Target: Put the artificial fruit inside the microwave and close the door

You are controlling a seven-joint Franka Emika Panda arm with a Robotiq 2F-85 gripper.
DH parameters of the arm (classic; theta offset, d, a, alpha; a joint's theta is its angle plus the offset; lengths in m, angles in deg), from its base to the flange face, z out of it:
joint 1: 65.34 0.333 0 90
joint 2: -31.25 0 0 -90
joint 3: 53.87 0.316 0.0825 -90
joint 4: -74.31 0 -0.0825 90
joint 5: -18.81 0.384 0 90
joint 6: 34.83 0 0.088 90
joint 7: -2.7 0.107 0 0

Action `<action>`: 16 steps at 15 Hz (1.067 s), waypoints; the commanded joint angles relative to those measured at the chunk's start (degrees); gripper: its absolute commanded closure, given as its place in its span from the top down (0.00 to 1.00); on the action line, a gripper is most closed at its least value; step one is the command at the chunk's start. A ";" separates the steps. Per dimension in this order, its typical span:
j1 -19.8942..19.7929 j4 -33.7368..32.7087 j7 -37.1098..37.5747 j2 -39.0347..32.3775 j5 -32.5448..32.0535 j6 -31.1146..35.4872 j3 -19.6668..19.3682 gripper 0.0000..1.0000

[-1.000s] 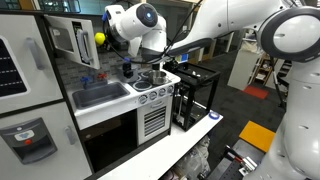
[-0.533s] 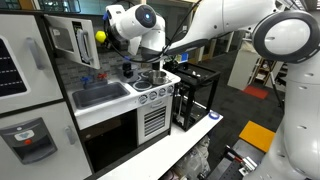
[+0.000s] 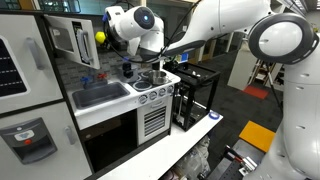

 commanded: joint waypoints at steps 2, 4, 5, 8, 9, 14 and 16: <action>0.22 -2.19 1.38 -1.38 -2.03 1.43 -0.71 1.00; 0.28 -2.25 1.49 -1.31 -2.08 1.34 -0.72 1.00; 0.31 -2.28 1.54 -1.27 -2.10 1.30 -0.71 1.00; 0.31 -1.88 1.25 -0.85 -1.56 1.00 -0.47 1.00; 0.14 -1.22 0.32 -0.50 -0.54 0.39 -0.13 1.00; -0.95 4.59 -3.56 2.93 6.43 -2.93 1.55 1.00; -1.15 6.10 -4.65 4.01 9.34 -2.87 1.93 1.00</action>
